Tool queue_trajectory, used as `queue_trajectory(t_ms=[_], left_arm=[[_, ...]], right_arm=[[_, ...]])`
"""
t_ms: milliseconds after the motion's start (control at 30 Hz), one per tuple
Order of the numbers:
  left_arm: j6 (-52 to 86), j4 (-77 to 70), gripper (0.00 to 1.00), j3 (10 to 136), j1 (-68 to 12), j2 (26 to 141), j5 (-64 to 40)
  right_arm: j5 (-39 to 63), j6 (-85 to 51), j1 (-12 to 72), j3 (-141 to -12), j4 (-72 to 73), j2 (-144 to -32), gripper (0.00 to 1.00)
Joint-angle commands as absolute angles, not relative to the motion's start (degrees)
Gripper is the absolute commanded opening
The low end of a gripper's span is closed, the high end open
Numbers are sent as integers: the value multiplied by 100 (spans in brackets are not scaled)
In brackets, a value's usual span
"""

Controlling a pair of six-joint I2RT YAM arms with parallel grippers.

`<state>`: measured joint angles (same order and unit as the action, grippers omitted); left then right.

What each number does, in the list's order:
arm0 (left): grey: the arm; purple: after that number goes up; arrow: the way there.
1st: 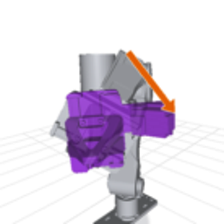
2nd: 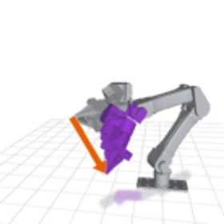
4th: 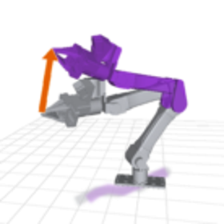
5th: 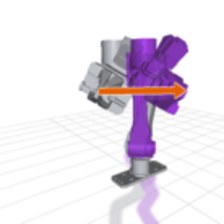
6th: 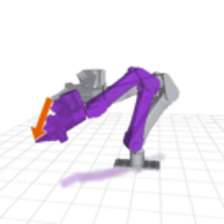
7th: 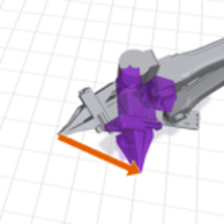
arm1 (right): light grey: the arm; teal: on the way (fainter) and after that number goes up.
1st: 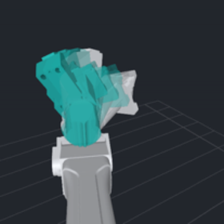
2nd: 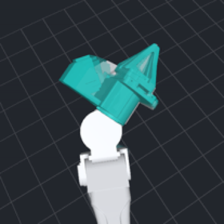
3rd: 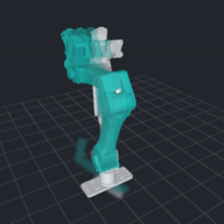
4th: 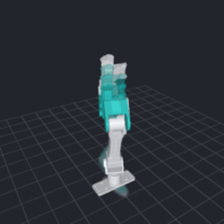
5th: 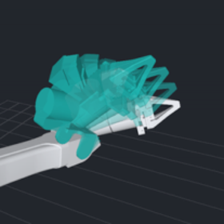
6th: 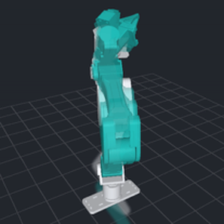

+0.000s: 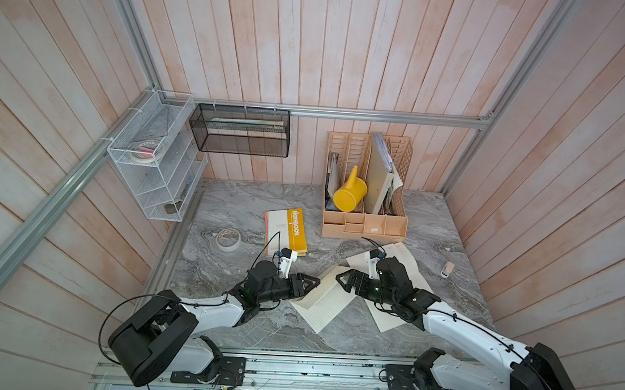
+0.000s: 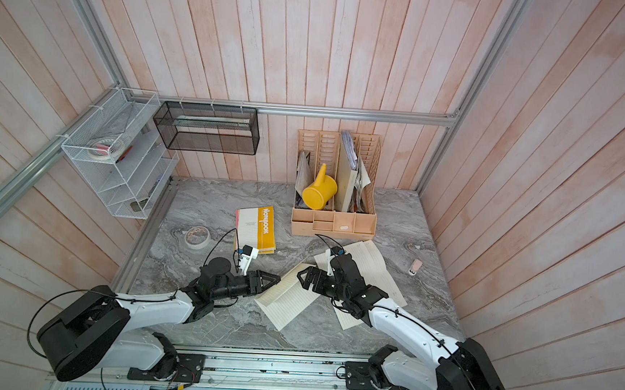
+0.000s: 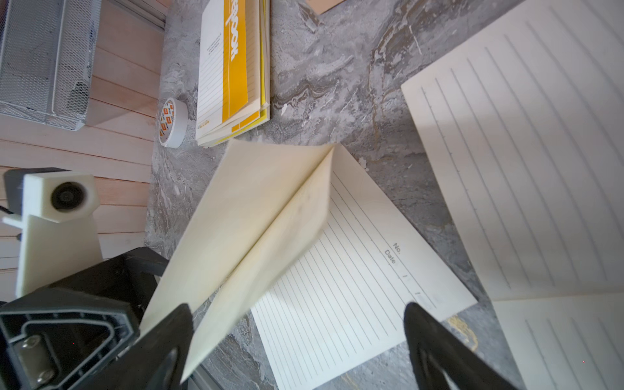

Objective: Close the notebook
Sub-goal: Close the notebook at the center of the board.

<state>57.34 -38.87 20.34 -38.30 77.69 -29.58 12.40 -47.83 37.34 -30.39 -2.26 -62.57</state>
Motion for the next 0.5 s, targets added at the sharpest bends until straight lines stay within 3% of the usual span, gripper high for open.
queue_trajectory(t_ms=[0, 467], left_arm=[[5791, -4161, 49, 2114, -3850, 7854, -3067], [6040, -4541, 49, 2241, -3974, 8211, -3217]], right_arm=[[1114, -4653, 3706, -3294, -551, -6123, 98], [1169, -4738, 3709, -3437, -414, -5950, 98]])
